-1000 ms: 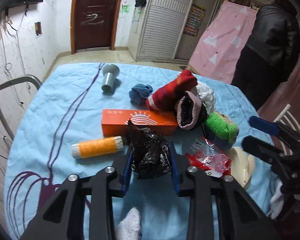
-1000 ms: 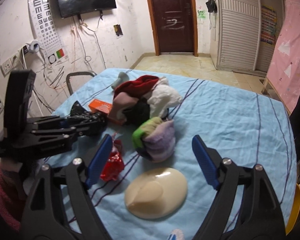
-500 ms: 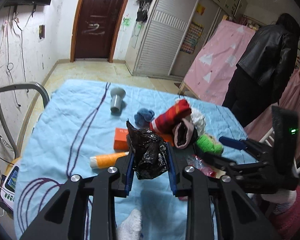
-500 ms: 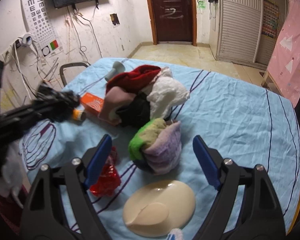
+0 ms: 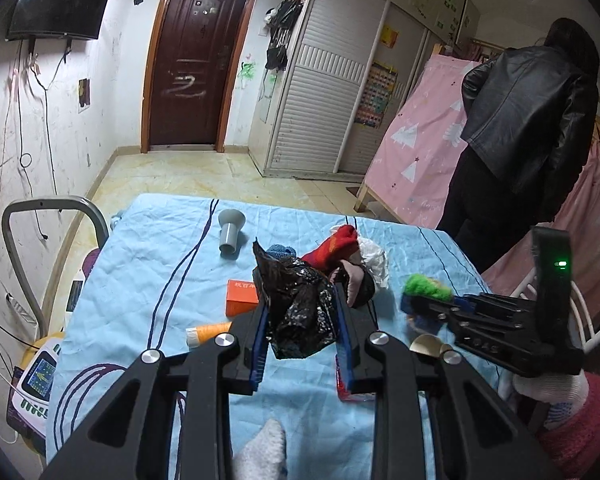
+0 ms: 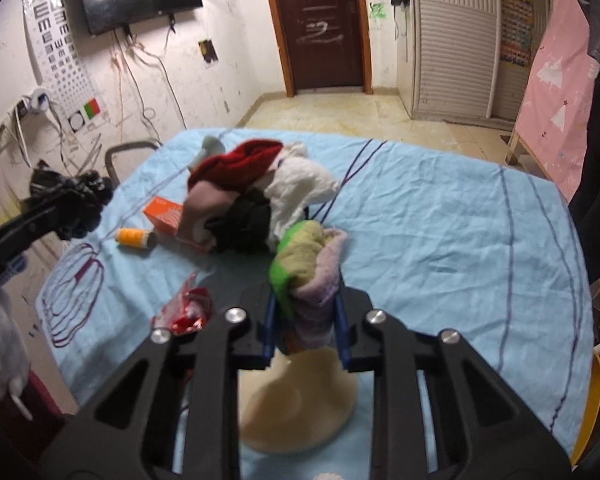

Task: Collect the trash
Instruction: 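Grasp the black plastic bag with the left tool while the right tool grasps the green-and-lilac socks, then carry the black bag and socks to the yellow bucket and release both, then return both open tools to the bed clutter, then grasp the red sock with the left tool while the right tool grasps the white tissue, then carry the red sock and tissue over the yellow bucket and open both tools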

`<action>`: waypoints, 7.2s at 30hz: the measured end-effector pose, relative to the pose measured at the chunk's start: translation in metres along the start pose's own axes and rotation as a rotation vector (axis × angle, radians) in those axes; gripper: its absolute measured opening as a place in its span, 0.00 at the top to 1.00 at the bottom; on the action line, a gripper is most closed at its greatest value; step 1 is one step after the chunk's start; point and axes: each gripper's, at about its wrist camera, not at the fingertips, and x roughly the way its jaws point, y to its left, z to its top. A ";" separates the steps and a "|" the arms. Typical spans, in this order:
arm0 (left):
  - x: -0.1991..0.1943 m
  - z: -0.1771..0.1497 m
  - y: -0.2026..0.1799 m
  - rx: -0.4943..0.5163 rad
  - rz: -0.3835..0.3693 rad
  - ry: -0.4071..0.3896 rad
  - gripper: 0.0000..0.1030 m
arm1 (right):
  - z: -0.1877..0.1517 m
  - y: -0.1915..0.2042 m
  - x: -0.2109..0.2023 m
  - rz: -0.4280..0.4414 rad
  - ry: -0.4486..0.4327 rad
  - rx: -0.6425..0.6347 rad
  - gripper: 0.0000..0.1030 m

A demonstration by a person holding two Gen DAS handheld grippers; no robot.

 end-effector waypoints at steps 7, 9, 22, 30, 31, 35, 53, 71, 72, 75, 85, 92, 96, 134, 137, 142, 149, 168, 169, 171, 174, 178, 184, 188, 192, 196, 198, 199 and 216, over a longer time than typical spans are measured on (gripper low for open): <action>-0.011 -0.001 -0.009 0.003 0.004 -0.022 0.81 | -0.006 -0.016 -0.041 0.004 -0.090 0.045 0.79; -0.011 -0.002 -0.016 0.006 -0.006 -0.021 0.81 | -0.007 -0.020 -0.052 0.002 -0.115 0.059 0.79; -0.010 -0.007 -0.082 0.108 -0.074 -0.007 0.81 | -0.033 -0.084 -0.118 -0.033 -0.258 0.191 0.79; -0.004 -0.003 -0.126 0.169 -0.096 -0.003 0.81 | -0.058 -0.129 -0.150 -0.066 -0.322 0.278 0.78; -0.002 -0.003 -0.133 0.180 -0.102 0.000 0.81 | -0.063 -0.136 -0.154 -0.072 -0.329 0.292 0.78; 0.004 -0.001 -0.164 0.226 -0.138 0.010 0.81 | -0.078 -0.159 -0.167 -0.097 -0.352 0.337 0.78; 0.091 -0.033 -0.333 0.436 -0.420 0.231 0.81 | -0.139 -0.255 -0.182 -0.161 -0.340 0.505 0.78; 0.146 -0.066 -0.403 0.529 -0.370 0.323 0.35 | -0.158 -0.289 -0.190 -0.200 -0.357 0.602 0.76; 0.146 -0.065 -0.401 0.525 -0.363 0.321 0.35 | -0.158 -0.289 -0.189 -0.199 -0.356 0.603 0.75; 0.138 -0.058 -0.390 0.490 -0.351 0.305 0.34 | -0.157 -0.288 -0.184 -0.198 -0.344 0.598 0.65; 0.099 -0.029 -0.353 0.410 -0.331 0.204 0.32 | -0.152 -0.274 -0.175 -0.228 -0.321 0.568 0.31; 0.074 -0.011 -0.320 0.367 -0.295 0.143 0.32 | -0.134 -0.249 -0.169 -0.179 -0.319 0.509 0.31; 0.060 -0.003 -0.297 0.349 -0.255 0.103 0.29 | -0.116 -0.229 -0.162 -0.155 -0.309 0.460 0.31; 0.148 0.045 -0.067 0.228 0.125 0.185 0.22 | 0.010 -0.061 -0.038 -0.015 -0.117 0.098 0.28; 0.155 0.042 -0.061 0.202 0.105 0.216 0.39 | 0.014 -0.059 -0.029 -0.009 -0.103 0.089 0.26; 0.161 0.038 -0.046 0.155 0.056 0.255 0.80 | 0.022 -0.053 -0.016 -0.003 -0.082 0.068 0.26; 0.150 0.037 -0.034 0.113 -0.003 0.233 0.96 | 0.033 -0.039 0.001 0.008 -0.056 0.027 0.22; 0.079 0.052 0.006 -0.005 -0.135 0.070 0.96 | 0.079 -0.018 0.073 0.025 0.057 -0.011 0.22; 0.077 0.053 0.007 -0.007 -0.137 0.063 0.96 | 0.081 -0.017 0.077 0.028 0.066 -0.012 0.22; 0.075 0.053 0.012 -0.015 -0.142 0.055 0.96 | 0.085 -0.014 0.086 0.038 0.085 -0.014 0.22; 0.075 0.053 0.016 -0.027 -0.145 0.046 0.96 | 0.088 -0.009 0.099 0.041 0.115 -0.020 0.22; 0.078 0.052 0.021 -0.029 -0.152 0.049 0.96 | 0.088 -0.009 0.116 0.042 0.173 -0.003 0.40; 0.074 0.048 0.020 -0.028 -0.158 0.045 0.96 | 0.085 -0.007 0.120 0.017 0.174 -0.008 0.79; 0.069 0.047 0.014 -0.018 -0.155 0.047 0.96 | 0.086 -0.004 0.112 0.009 0.150 -0.017 0.81; 0.062 0.046 0.008 -0.006 -0.142 0.038 0.96 | 0.087 -0.007 0.096 0.014 0.107 -0.011 0.81; 0.053 0.043 -0.002 0.011 -0.128 0.031 0.96 | 0.087 -0.011 0.079 0.024 0.075 0.003 0.81; 0.049 0.042 -0.007 0.018 -0.124 0.031 0.96 | 0.085 -0.013 0.067 0.029 0.055 0.010 0.81; 0.047 0.042 -0.009 0.022 -0.123 0.030 0.96 | 0.085 -0.014 0.062 0.031 0.045 0.014 0.81; 0.014 0.045 -0.094 0.155 -0.145 0.009 0.96 | 0.048 -0.068 -0.034 0.021 -0.108 0.121 0.80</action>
